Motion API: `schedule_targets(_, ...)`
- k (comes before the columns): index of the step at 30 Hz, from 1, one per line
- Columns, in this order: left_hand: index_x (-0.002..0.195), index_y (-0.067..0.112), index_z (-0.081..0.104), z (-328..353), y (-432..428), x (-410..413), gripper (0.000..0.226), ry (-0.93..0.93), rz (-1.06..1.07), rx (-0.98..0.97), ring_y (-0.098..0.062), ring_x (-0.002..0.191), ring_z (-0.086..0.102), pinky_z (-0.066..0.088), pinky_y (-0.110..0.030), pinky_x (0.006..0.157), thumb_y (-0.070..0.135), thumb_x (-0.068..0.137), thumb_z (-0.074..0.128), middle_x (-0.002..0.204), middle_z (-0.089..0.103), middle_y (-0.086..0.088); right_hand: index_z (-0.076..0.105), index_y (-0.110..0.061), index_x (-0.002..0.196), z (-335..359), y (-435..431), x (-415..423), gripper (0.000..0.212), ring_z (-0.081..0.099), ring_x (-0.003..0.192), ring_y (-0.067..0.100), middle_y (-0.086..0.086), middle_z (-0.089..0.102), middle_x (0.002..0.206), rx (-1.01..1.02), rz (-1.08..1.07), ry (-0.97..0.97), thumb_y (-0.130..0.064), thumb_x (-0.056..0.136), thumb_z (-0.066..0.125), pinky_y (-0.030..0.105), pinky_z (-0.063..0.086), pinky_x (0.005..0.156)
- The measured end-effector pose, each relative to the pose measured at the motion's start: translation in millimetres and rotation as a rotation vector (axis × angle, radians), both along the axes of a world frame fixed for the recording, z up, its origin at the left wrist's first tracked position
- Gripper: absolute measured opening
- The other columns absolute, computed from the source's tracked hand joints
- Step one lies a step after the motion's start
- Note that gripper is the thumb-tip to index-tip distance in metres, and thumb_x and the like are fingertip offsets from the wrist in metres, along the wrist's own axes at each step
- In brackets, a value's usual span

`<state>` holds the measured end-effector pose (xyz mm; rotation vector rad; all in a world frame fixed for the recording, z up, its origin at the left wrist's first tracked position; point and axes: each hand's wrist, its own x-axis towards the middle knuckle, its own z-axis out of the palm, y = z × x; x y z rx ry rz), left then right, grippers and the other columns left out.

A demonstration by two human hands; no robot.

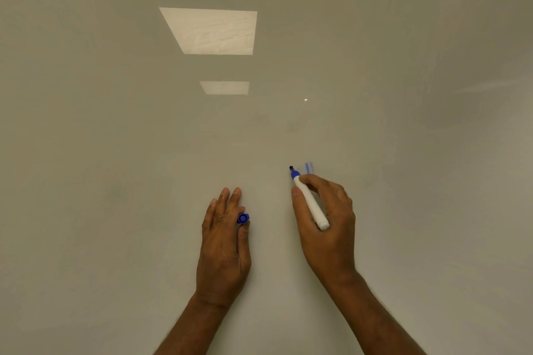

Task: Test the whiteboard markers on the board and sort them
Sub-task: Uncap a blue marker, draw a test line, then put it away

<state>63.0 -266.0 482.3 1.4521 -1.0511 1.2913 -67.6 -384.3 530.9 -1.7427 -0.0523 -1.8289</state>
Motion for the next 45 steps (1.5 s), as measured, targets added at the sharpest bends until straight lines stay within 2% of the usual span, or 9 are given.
schedule_targets(5, 0.148, 0.001, 0.042, 1, -1, -1, 0.048, -0.065, 0.016, -0.015, -0.014, 0.153, 0.028, 0.022, -0.033, 0.126, 0.019, 0.104, 0.043, 0.156, 0.042, -0.004, 0.068, -0.024, 0.112, -19, -1, -1, 0.033, 0.060, 0.099, 0.015, -0.009, 0.064, 0.106, -0.026, -0.042, 0.056, -0.044, 0.088, 0.057, 0.008, 0.039, 0.087)
schedule_targets(12, 0.151, 0.005, 0.038, 3, 2, -7, 0.049, -0.033, -0.024, -0.001, -0.010, 0.153, 0.025, 0.018, -0.028, 0.126, 0.019, 0.104, 0.043, 0.158, 0.038, 0.001, 0.069, -0.028, 0.108, -84, 4, -18, 0.032, 0.059, 0.099, 0.011, -0.012, 0.065, 0.104, 0.059, 0.008, 0.204, -0.048, 0.085, 0.058, 0.019, 0.046, 0.084)
schedule_targets(15, 0.152, 0.007, 0.042, 1, 7, -17, 0.049, 0.102, -0.086, 0.018, -0.011, 0.154, 0.024, 0.018, -0.026, 0.126, 0.025, 0.106, 0.041, 0.161, 0.037, 0.001, 0.069, -0.030, 0.103, -86, 11, -33, 0.012, 0.065, 0.088, 0.015, -0.010, 0.069, 0.094, 0.134, 0.171, 0.267, -0.033, 0.091, 0.067, 0.023, 0.051, 0.075)
schedule_targets(18, 0.148, 0.011, 0.049, -6, 13, -41, 0.043, 0.252, -0.249, -0.076, -0.014, 0.147, 0.039, 0.031, -0.026, 0.120, 0.026, 0.107, 0.045, 0.154, 0.048, 0.000, 0.070, -0.023, 0.100, -82, 21, -49, 0.011, 0.069, 0.080, 0.019, -0.001, 0.072, 0.087, 0.170, 0.394, 0.230, -0.020, 0.090, 0.068, 0.023, 0.054, 0.068)
schedule_targets(22, 0.125, 0.014, 0.065, -7, 22, -83, 0.027, 0.550, -0.453, -0.252, -0.007, 0.119, 0.065, 0.051, -0.027, 0.104, 0.024, 0.103, 0.053, 0.123, 0.072, 0.009, 0.069, -0.019, 0.108, -86, 32, -57, 0.024, 0.070, 0.094, 0.013, -0.012, 0.073, 0.099, 0.216, 0.506, 0.260, -0.023, 0.084, 0.071, 0.016, 0.055, 0.077)
schedule_targets(27, 0.125, 0.013, 0.060, 1, 32, -106, 0.023, 0.942, -0.859, -0.366, -0.031, 0.099, 0.076, 0.063, -0.037, 0.085, 0.018, 0.106, 0.047, 0.106, 0.078, -0.011, 0.069, -0.019, 0.117, -88, 42, -69, 0.033, 0.067, 0.107, 0.016, -0.007, 0.073, 0.110, 0.187, 0.596, 0.279, -0.038, 0.091, 0.059, 0.028, 0.057, 0.085)
schedule_targets(34, 0.130, 0.013, 0.061, -5, 37, -123, 0.029, 1.085, -1.126, -0.360, -0.037, 0.103, 0.073, 0.063, -0.042, 0.085, 0.016, 0.107, 0.043, 0.110, 0.073, -0.025, 0.069, -0.023, 0.116, -87, 52, -80, 0.026, 0.063, 0.113, 0.010, -0.016, 0.070, 0.114, 0.162, 0.649, 0.276, -0.031, 0.095, 0.055, 0.027, 0.055, 0.088)
schedule_targets(40, 0.126, 0.011, 0.065, -14, 32, -135, 0.028, 1.118, -1.137, -0.310, -0.035, 0.103, 0.073, 0.060, -0.043, 0.092, 0.012, 0.104, 0.047, 0.108, 0.073, -0.026, 0.069, -0.022, 0.117, -90, 52, -84, 0.035, 0.064, 0.112, 0.014, -0.014, 0.070, 0.115, 0.196, 0.659, 0.262, -0.039, 0.093, 0.050, 0.027, 0.054, 0.089)
schedule_targets(45, 0.123, 0.008, 0.065, -25, 24, -145, 0.027, 1.139, -1.095, -0.361, -0.033, 0.104, 0.073, 0.062, -0.039, 0.088, 0.016, 0.105, 0.047, 0.109, 0.074, -0.025, 0.071, -0.018, 0.112, -98, 51, -83, 0.023, 0.066, 0.106, 0.010, -0.013, 0.073, 0.106, 0.274, 0.654, 0.270, -0.026, 0.098, 0.055, 0.021, 0.055, 0.084)
